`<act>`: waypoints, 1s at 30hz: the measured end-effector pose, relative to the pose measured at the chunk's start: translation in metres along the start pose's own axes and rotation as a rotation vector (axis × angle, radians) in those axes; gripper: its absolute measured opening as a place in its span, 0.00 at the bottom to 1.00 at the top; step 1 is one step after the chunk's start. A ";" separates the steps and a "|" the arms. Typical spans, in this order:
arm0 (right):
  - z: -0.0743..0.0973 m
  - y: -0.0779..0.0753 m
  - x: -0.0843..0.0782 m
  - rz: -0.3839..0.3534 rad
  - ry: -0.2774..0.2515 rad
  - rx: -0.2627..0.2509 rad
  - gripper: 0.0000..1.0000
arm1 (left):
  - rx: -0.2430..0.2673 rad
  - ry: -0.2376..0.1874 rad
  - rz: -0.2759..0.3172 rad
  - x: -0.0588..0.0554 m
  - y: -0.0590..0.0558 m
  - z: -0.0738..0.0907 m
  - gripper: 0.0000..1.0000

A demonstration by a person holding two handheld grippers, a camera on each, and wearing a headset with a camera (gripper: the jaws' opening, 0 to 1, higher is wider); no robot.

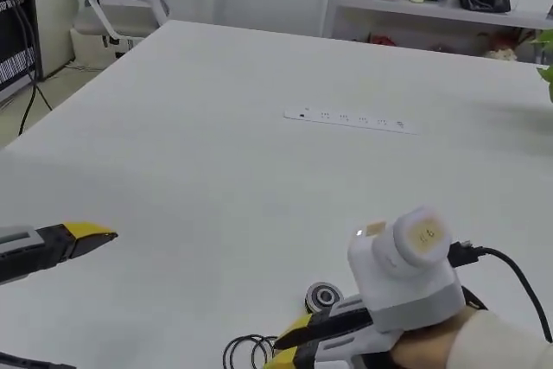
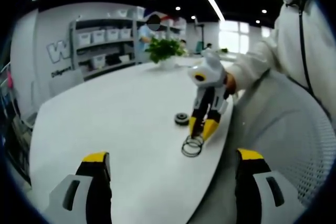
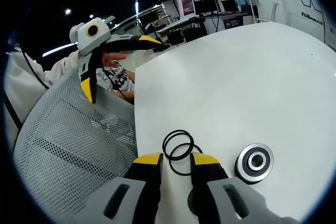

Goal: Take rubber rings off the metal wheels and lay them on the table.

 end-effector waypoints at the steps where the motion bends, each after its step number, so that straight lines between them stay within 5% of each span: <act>1: 0.000 0.000 0.000 -0.002 -0.003 0.000 0.18 | 0.000 0.000 -0.001 0.000 0.000 0.000 1.00; 13: 0.020 -0.015 0.011 -0.015 -0.085 -0.052 0.19 | -0.009 0.000 -0.020 0.009 0.003 -0.003 1.00; 30: 0.059 -0.048 0.018 -0.062 -0.221 -0.184 0.20 | -0.060 -0.012 -0.077 0.036 0.014 -0.021 1.00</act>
Point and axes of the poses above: the centre of the closed fingertips' face, and the gripper's own axes: z roughly backward along the fingers, y roughly to its left, x roughly out of its top, the point moved 9 cm from there along z, roughly backward along the fingers, and after that the axes turned 4 degrees about -x, right-handed, at the moved point
